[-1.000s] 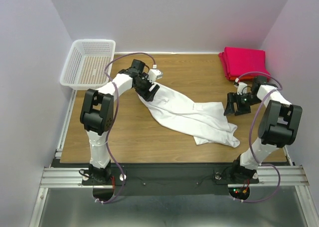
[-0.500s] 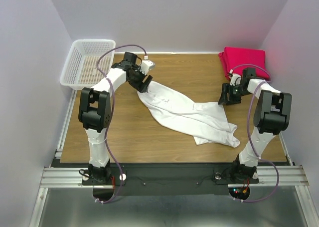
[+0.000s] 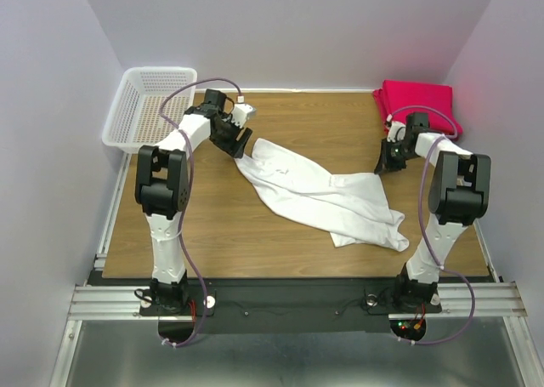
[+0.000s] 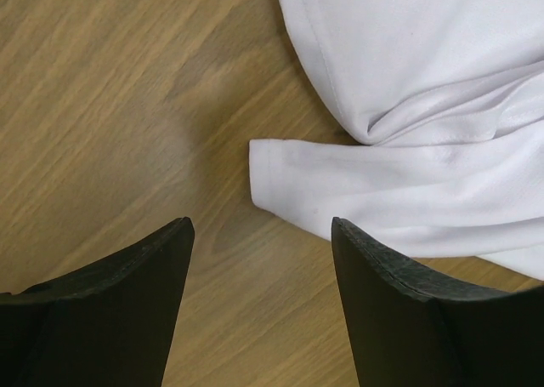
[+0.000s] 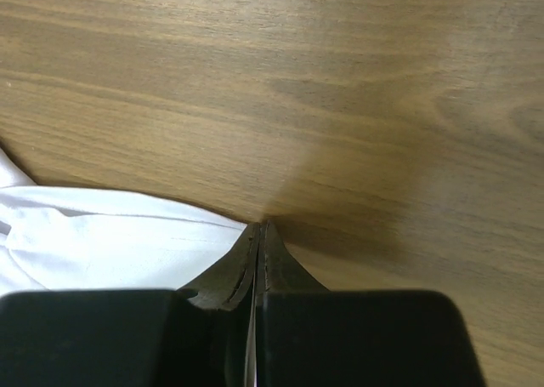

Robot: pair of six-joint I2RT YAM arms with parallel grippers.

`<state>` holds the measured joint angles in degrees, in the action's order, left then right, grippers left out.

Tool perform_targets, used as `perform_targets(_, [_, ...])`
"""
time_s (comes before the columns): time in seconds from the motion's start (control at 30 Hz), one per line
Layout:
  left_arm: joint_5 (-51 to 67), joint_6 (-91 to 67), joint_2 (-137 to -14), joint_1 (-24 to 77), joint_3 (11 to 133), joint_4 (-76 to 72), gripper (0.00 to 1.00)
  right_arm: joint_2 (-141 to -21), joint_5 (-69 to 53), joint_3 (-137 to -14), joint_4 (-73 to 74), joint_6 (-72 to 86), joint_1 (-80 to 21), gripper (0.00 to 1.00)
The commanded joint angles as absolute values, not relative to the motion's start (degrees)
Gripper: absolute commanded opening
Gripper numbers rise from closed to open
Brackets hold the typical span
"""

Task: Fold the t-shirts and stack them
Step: Flatten the tshirt out

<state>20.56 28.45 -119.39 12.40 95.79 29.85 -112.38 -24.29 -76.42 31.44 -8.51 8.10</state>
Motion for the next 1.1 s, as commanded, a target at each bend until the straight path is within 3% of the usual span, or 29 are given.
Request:
perform_targets(0.0, [23.2, 27.4, -121.1, 12.7, 99.9, 29.7, 0.74, -106.1, -22.8, -79.8, 31.2, -8.0, 7.6, 0.0])
perform_targets(0.17, [24.5, 26.7, -123.7, 12.7, 101.5, 29.4, 0.69, -100.2, -27.3, -81.6, 33.1, -8.6, 7.6, 0.0])
perform_targets(0.27, [24.3, 26.0, -125.2, 12.7, 101.6, 29.3, 0.57, -98.2, -28.0, -82.0, 34.4, -9.1, 7.6, 0.01])
perform_targets(0.3, [24.5, 26.0, -125.3, 12.7, 101.2, 29.4, 0.46, -97.8, -27.0, -82.1, 34.7, -9.5, 7.6, 0.0])
perform_targets(0.4, [25.1, 26.4, -124.5, 12.7, 100.6, 30.1, 0.29, -96.5, -25.3, -82.4, 35.2, -10.7, 7.7, 0.01])
perform_targets(0.43, [25.6, 26.7, -124.1, 12.4, 100.2, 30.7, 0.16, -96.2, -24.5, -83.0, 35.4, -10.9, 8.0, 0.01])
perform_targets(0.53, [26.0, 26.0, -121.7, 10.7, 100.5, 30.7, 0.0, -95.5, -23.5, -84.2, 35.6, -11.7, 8.3, 0.01])
perform_targets(0.83, [29.5, 23.5, -116.4, 6.2, 110.9, 32.2, 0.0, -97.3, -23.3, -94.9, 35.7, -12.0, 8.5, 0.01])
perform_targets(1.07, [30.0, 21.8, -112.0, 5.8, 110.6, 30.2, 0.0, -98.5, -23.5, -101.9, 35.7, -11.7, 8.5, 0.0])
